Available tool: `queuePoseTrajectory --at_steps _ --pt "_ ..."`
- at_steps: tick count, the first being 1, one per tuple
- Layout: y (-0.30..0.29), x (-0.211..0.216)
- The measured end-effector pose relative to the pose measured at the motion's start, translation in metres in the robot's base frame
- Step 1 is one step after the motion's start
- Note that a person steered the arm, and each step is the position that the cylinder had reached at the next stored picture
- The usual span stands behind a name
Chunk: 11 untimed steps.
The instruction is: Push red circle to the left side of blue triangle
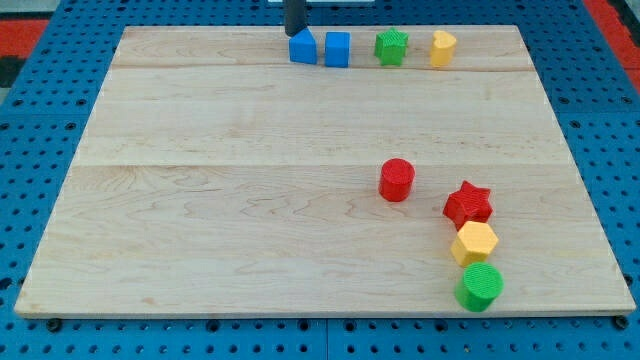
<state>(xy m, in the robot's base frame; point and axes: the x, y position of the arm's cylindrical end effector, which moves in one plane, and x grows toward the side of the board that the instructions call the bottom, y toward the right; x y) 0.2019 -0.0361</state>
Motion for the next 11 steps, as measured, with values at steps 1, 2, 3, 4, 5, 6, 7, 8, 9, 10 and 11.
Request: queuePoseTrajectory --at_steps 1,2,3,4,5,6,7,8,9,10,11 --pt "0.003 0.001" --pt "0.015 0.001" --pt "0.016 0.002" --pt "-0.013 0.0" --pt "-0.107 0.021" --pt "-0.127 0.097" --pt "-0.055 0.124" --pt "0.055 0.124" --pt "0.166 0.128" --pt "0.193 0.192" --pt "0.164 0.248"
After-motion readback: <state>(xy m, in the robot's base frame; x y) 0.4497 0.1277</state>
